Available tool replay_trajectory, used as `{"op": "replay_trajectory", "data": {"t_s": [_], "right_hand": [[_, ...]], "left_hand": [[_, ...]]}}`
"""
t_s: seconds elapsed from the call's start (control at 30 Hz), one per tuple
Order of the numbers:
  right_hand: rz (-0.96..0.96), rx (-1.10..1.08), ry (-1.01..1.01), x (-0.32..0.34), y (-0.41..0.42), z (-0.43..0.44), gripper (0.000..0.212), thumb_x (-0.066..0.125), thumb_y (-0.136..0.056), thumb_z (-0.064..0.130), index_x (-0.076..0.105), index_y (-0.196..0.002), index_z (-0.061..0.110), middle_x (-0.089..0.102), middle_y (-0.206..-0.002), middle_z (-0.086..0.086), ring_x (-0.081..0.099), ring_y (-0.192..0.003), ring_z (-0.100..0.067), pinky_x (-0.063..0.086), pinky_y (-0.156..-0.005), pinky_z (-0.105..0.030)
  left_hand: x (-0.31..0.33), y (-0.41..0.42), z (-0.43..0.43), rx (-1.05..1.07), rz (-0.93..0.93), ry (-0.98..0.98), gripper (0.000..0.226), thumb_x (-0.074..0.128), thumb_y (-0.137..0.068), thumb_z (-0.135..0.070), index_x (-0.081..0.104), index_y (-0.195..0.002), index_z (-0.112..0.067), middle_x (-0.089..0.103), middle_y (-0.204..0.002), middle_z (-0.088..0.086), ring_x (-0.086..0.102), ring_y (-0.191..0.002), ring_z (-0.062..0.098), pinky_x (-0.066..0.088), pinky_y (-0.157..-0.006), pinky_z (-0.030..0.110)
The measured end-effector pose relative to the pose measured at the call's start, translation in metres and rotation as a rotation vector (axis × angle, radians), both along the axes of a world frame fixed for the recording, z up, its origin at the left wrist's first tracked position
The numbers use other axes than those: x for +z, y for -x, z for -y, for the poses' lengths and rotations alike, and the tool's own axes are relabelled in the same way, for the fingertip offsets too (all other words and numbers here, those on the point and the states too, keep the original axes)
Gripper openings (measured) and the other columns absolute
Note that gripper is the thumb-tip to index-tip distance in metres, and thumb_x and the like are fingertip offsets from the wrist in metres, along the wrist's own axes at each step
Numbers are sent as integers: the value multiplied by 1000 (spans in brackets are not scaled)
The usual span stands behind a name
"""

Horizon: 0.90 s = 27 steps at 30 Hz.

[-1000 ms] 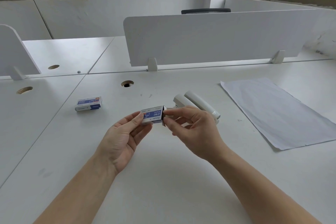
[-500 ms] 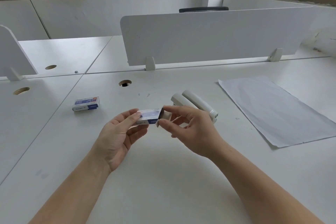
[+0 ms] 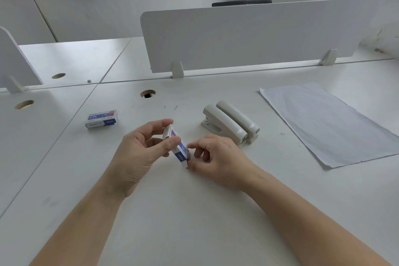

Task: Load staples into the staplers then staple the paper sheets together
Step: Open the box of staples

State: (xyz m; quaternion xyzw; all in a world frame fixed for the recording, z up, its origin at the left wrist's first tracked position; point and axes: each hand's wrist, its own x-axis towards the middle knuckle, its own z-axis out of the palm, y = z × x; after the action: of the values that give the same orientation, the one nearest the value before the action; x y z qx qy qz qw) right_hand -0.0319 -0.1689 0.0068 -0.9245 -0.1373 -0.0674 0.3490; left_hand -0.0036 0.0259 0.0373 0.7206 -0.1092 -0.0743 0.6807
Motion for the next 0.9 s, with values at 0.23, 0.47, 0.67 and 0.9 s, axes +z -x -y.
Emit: {"op": "replay_trajectory", "data": {"t_s": [0.23, 0.47, 0.67, 0.9], "right_hand": [[-5, -4, 53, 1, 1, 0, 56, 73, -83, 44, 61, -133, 22, 61, -100, 12, 51, -83, -3, 42, -82, -16], [-24, -11, 47, 0, 2, 1, 58, 72, -83, 46, 59, -135, 22, 59, -101, 13, 50, -86, -2, 41, -84, -15], [-34, -6, 62, 0, 3, 2, 53, 68, -86, 38, 58, -136, 25, 53, -100, 14, 53, -81, -2, 45, -82, -16], [275, -323, 186, 12, -3, 26, 46, 70, -84, 44, 66, -126, 25, 57, -116, 3, 53, -99, -16, 44, -92, -32]], "left_hand": [[7, 1, -4, -3, 65, 54, 49, 86, -65, -27, 70, -111, -27, 66, -99, 6, 58, -72, 11, 50, -64, 18], [12, -7, -17, 93, 38, 78, 52, 80, -62, -38, 69, -111, -26, 63, -96, 0, 58, -72, 11, 45, -69, 28], [2, -22, -29, 335, -8, 32, 20, 62, -88, -10, 62, -105, -21, 64, -86, 2, 56, -72, 15, 42, -64, 31], [-21, -34, -31, 497, 93, -416, 24, 60, -84, -13, 57, -107, -20, 65, -102, 6, 59, -82, 20, 46, -68, 30]]}}
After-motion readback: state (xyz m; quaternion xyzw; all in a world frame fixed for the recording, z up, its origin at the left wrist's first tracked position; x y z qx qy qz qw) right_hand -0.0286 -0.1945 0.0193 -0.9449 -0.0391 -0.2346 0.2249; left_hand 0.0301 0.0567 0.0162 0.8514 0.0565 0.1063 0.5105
